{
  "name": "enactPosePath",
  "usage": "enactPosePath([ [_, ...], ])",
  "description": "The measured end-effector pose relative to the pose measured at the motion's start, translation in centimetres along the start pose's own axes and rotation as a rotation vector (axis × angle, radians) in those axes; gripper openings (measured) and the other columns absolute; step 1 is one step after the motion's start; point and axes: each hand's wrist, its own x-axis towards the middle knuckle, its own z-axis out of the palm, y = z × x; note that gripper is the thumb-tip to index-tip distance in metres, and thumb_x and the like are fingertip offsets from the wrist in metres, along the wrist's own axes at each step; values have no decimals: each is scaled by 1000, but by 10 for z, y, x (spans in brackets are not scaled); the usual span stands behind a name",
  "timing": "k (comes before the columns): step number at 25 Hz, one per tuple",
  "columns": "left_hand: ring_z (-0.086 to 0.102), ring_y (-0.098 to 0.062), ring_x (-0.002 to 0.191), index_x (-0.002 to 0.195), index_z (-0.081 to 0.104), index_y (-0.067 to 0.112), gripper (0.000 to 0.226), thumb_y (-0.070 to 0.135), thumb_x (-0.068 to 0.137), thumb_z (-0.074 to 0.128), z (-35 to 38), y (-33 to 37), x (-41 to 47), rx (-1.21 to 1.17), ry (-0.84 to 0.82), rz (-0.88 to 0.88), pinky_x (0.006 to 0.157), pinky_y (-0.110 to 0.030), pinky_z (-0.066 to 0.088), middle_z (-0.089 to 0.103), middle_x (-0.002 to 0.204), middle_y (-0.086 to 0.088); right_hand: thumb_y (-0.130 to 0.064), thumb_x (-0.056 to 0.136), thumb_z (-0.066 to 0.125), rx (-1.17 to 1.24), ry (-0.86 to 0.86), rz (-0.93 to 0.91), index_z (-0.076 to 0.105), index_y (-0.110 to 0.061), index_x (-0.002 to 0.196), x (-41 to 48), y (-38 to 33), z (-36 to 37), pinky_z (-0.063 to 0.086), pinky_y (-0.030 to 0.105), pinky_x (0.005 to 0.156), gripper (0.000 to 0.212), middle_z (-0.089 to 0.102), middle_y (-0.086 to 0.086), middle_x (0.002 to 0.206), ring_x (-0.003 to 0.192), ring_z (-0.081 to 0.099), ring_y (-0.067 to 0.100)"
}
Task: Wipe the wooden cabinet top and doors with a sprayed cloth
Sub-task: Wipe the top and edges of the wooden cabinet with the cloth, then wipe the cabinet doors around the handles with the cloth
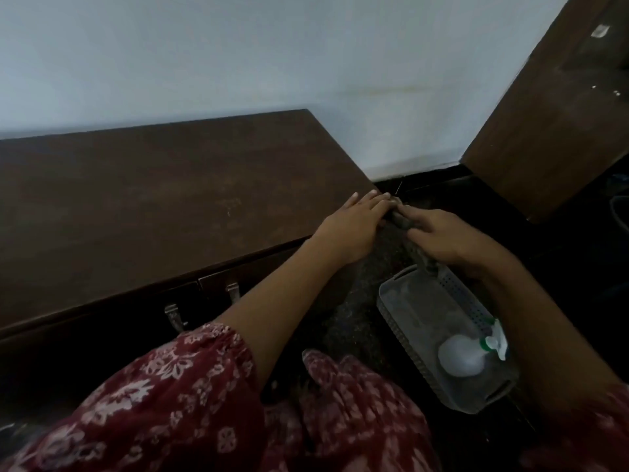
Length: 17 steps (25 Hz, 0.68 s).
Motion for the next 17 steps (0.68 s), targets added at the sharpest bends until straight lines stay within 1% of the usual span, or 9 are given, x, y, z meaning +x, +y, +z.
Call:
enactPosePath([
  [2,13,-19,147,146,27,11,45,14,101,29,12,2,-19,-160,117,29,118,-28,4,21,158,-6,-4,95,39,342,31,18,45,-23,137,-26,-2,6,43,45,102,47,56,18,134,117,56,32],
  [5,15,-9,145,146,28,11,46,17,100,35,36,9,-61,-493,390,-24,115,-15,8,23,157,-3,3,91,34,919,-10,75,59,-25,122,-57,-10,32,55,30,82,49,70,5,115,97,67,17],
  [7,19,3,138,146,26,14,49,22,100,38,56,16,-88,-742,567,-166,112,-6,15,26,156,1,0,90,34,1239,-85,93,63,-23,115,-71,-14,57,60,23,67,45,76,0,101,89,72,13],
  [8,23,5,135,147,24,16,51,25,99,40,66,20,-100,-884,619,-282,112,-8,20,29,153,3,-3,89,36,1374,-119,99,64,-23,113,-77,-15,72,59,22,63,42,76,-1,100,87,73,11],
  [10,38,0,128,143,28,21,49,33,97,42,84,25,-121,-1186,639,-524,109,-20,33,42,141,4,-10,81,43,1592,-185,116,71,-22,104,-86,-16,108,59,23,61,39,76,2,101,86,73,13],
  [12,53,-8,116,127,41,27,32,37,96,41,102,24,-142,-1398,620,-655,102,-27,43,54,123,5,-15,74,47,1691,-274,145,75,-20,97,-93,-20,146,60,26,61,36,76,5,98,82,74,16],
  [13,58,-11,109,118,44,29,23,37,96,40,109,22,-153,-1429,631,-686,99,-29,46,58,117,4,-18,73,49,1664,-317,176,73,-20,98,-95,-22,163,60,28,62,35,76,6,98,80,74,16],
  [15,62,-13,103,107,49,32,14,36,96,41,122,17,-171,-1396,701,-706,95,-33,50,63,110,1,-28,71,55,1490,-360,221,70,-22,100,-93,-29,191,56,32,68,33,75,6,102,81,74,14],
  [17,64,-15,102,101,54,35,12,33,95,44,127,5,-178,-1356,776,-681,93,-33,52,66,105,2,-37,69,61,1325,-312,187,69,-23,103,-79,-38,208,52,31,80,37,74,2,106,91,72,11],
])
